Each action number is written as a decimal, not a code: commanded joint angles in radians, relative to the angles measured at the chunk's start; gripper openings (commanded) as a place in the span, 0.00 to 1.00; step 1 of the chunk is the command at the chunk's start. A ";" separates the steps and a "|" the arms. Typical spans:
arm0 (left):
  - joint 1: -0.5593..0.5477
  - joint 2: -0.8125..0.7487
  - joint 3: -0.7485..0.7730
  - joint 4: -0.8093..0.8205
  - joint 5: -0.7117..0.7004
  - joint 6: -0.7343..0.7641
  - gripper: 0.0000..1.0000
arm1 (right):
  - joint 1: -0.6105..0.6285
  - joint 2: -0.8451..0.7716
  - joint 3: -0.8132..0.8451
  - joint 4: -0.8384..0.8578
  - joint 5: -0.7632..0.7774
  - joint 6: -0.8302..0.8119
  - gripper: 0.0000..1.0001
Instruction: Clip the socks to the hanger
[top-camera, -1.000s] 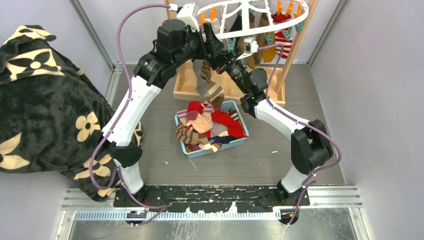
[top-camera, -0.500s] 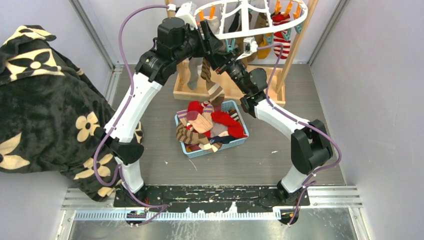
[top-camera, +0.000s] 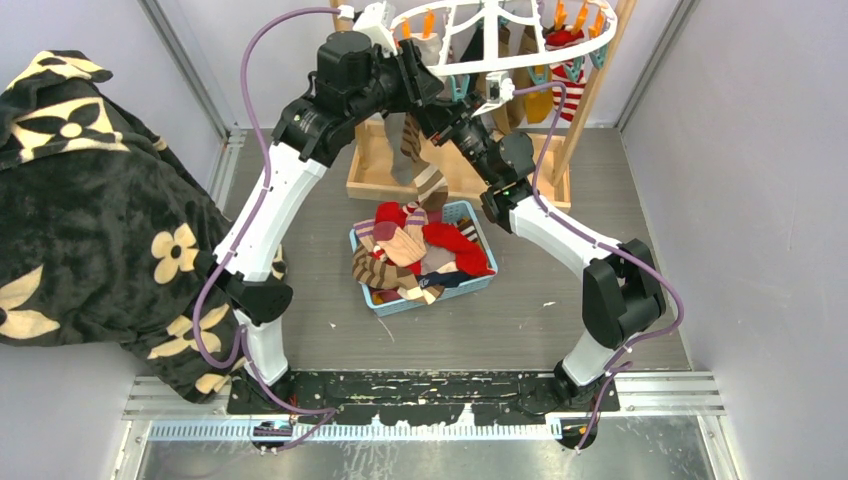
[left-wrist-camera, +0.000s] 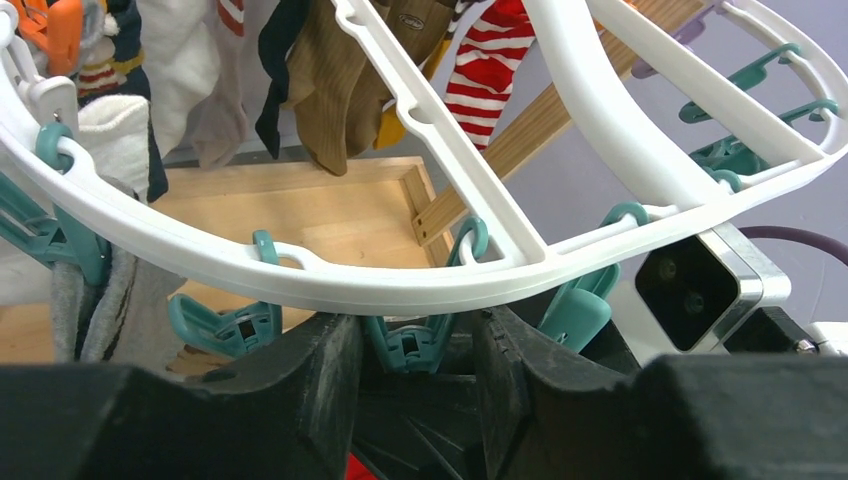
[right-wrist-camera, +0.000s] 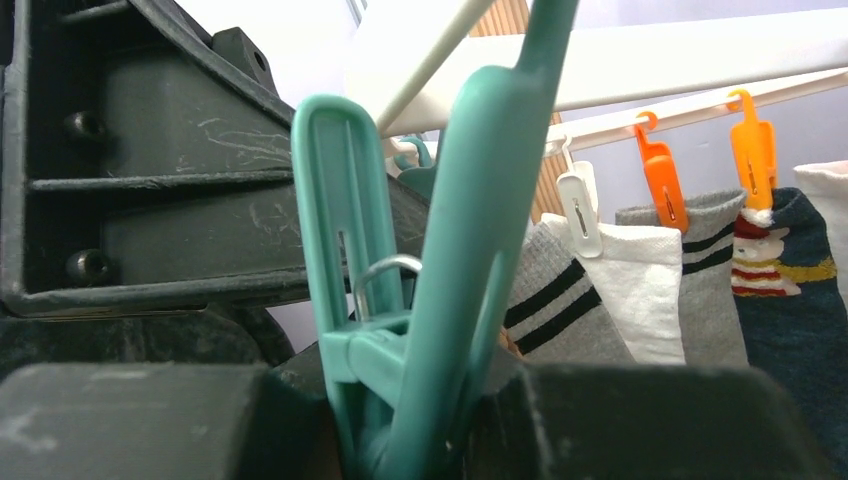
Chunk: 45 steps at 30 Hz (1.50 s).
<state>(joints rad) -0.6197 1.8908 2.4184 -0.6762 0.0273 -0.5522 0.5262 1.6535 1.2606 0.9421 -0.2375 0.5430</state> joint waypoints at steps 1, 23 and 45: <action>0.002 0.010 0.051 0.069 0.013 -0.011 0.41 | 0.021 -0.028 0.060 0.030 -0.089 -0.016 0.24; 0.005 -0.038 -0.007 0.095 -0.075 0.045 0.10 | 0.018 -0.269 -0.167 -0.181 0.003 -0.168 0.79; 0.006 -0.095 -0.068 0.153 -0.047 0.254 0.00 | 0.072 -0.565 -0.505 -0.673 0.063 -0.326 0.74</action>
<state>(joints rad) -0.6167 1.8626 2.3642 -0.6220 -0.0330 -0.3618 0.5591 1.0760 0.7467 0.3393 -0.1875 0.2806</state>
